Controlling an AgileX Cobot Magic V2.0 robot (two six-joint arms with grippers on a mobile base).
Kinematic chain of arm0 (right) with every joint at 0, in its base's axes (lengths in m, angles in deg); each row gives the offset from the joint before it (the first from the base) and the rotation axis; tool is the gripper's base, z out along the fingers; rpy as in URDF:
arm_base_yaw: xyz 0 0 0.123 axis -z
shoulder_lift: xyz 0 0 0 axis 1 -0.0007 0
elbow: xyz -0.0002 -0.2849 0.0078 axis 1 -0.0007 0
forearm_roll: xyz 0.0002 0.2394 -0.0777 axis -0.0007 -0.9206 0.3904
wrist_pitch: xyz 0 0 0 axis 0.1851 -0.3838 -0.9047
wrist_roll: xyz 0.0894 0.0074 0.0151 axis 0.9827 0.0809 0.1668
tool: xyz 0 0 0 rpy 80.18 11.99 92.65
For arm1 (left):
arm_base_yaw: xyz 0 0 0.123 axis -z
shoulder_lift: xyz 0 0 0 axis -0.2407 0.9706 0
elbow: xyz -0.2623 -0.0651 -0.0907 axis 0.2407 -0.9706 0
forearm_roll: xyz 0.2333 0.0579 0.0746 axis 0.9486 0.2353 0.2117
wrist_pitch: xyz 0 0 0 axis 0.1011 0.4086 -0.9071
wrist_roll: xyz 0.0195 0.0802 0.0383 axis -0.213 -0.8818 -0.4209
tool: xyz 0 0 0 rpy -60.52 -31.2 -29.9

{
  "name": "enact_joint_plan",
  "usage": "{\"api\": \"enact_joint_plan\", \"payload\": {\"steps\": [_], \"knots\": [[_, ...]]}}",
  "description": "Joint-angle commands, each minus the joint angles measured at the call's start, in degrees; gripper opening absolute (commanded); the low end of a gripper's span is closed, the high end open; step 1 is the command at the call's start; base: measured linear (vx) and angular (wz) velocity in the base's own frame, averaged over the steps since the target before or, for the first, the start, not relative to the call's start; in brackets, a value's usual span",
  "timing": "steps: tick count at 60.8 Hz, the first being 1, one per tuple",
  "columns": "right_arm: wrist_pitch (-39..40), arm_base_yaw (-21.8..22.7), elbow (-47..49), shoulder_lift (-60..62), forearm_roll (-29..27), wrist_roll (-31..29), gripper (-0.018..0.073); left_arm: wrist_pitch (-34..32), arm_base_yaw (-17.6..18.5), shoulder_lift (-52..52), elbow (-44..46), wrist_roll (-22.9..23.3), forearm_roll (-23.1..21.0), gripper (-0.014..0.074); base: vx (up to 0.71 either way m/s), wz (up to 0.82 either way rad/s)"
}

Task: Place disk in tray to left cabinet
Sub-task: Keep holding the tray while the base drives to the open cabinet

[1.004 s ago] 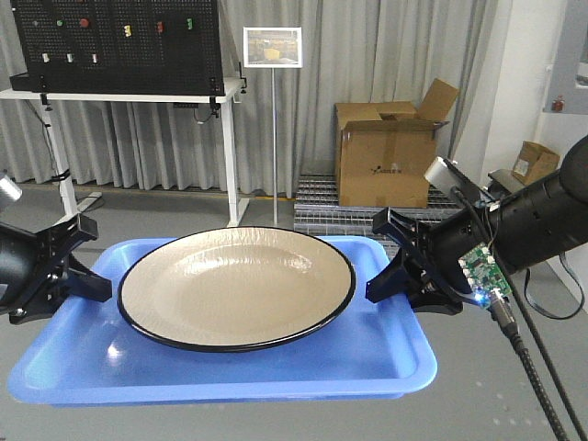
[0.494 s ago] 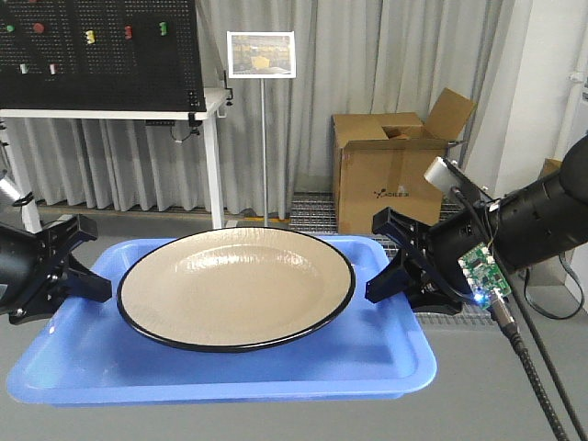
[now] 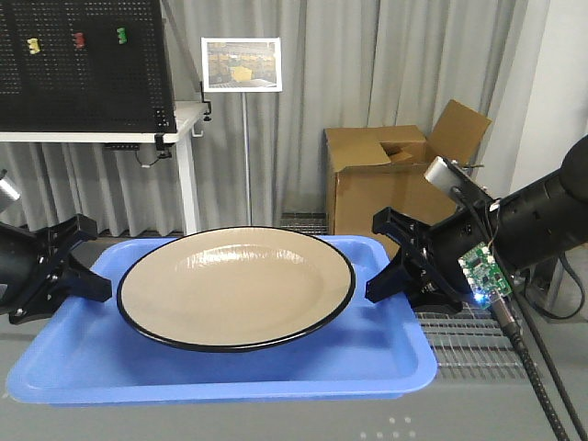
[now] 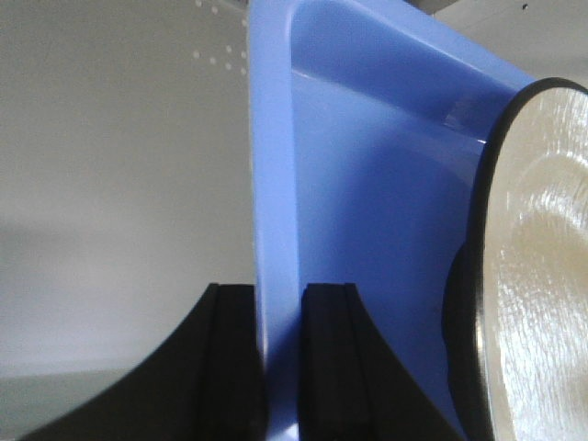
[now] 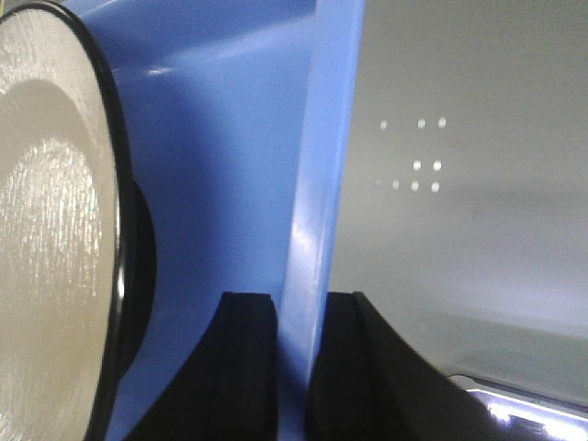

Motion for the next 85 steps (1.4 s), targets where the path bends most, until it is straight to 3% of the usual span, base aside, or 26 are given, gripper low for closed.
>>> {"api": "enact_joint_plan", "payload": {"steps": [1, 85], "knots": [[2.2, -1.0, 2.3, 3.0, -9.5, -0.6, -0.0003, -0.4, 1.0, -2.8, 2.2, 0.6, -8.6, 0.0, 0.58, -0.06], [2.5, -1.0, 2.3, 3.0, -9.5, -0.6, -0.0003, -0.5, 1.0, -2.8, 2.2, 0.6, -8.6, 0.0, 0.44, -0.11]]}}
